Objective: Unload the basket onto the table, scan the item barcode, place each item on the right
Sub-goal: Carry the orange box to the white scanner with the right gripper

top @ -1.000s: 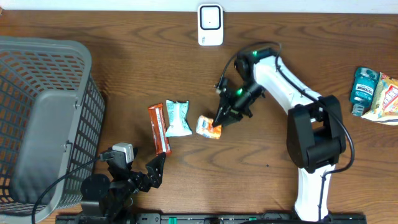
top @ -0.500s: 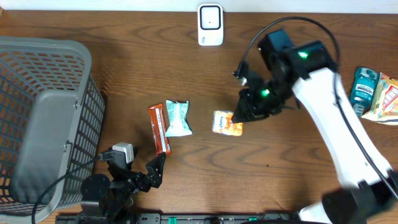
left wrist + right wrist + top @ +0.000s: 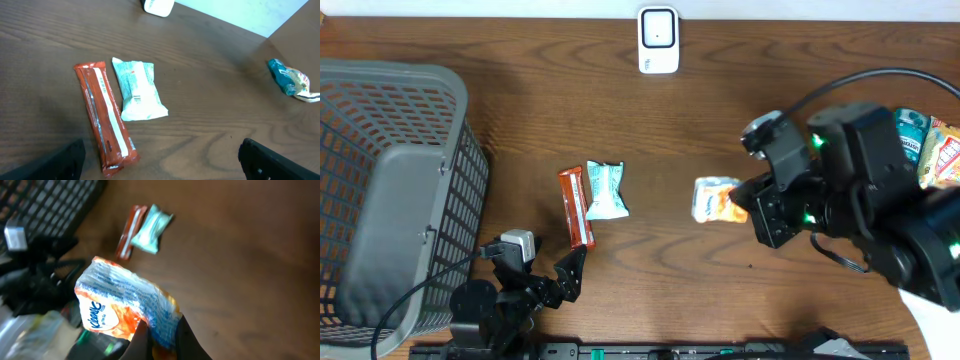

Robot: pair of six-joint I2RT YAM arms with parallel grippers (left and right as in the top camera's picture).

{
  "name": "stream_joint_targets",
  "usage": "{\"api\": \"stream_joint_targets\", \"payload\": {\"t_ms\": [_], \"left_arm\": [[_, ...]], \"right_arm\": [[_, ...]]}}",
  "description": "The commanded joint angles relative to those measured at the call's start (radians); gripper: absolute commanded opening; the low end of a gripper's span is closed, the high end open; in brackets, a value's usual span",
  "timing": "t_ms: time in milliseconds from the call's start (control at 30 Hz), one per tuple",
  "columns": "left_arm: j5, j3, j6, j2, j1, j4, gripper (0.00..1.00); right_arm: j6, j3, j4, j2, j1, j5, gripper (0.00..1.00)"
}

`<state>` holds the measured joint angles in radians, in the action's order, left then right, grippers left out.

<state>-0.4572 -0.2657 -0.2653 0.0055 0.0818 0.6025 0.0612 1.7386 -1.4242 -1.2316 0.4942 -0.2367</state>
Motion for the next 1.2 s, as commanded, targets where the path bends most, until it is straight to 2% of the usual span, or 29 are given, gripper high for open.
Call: {"api": "stream_joint_targets", "payload": {"t_ms": [0,367,600,767,933,1167], "left_arm": [[0.005,-0.003,-0.001,-0.002,-0.003,0.0,0.98],[0.005,-0.003,-0.001,-0.002,-0.003,0.0,0.98],[0.005,-0.003,-0.001,-0.002,-0.003,0.0,0.98],[0.005,-0.003,-0.001,-0.002,-0.003,0.0,0.98],[0.005,-0.003,-0.001,-0.002,-0.003,0.0,0.98],[0.005,-0.003,-0.001,-0.002,-0.003,0.0,0.98]], "right_arm": [[0.013,-0.059,0.06,-0.02,0.013,0.16,0.01],[-0.026,-0.357,0.466,-0.093,0.013,0.219,0.01],[-0.1,-0.378,0.627,-0.183,0.012,0.202,0.01],[-0.266,-0.378,0.837,-0.291,0.011,0.353,0.01],[-0.335,-0.378,1.128,-0.458,0.009,0.456,0.01],[-0.259,-0.377,1.613,-0.663,-0.03,0.455,0.01]]}}
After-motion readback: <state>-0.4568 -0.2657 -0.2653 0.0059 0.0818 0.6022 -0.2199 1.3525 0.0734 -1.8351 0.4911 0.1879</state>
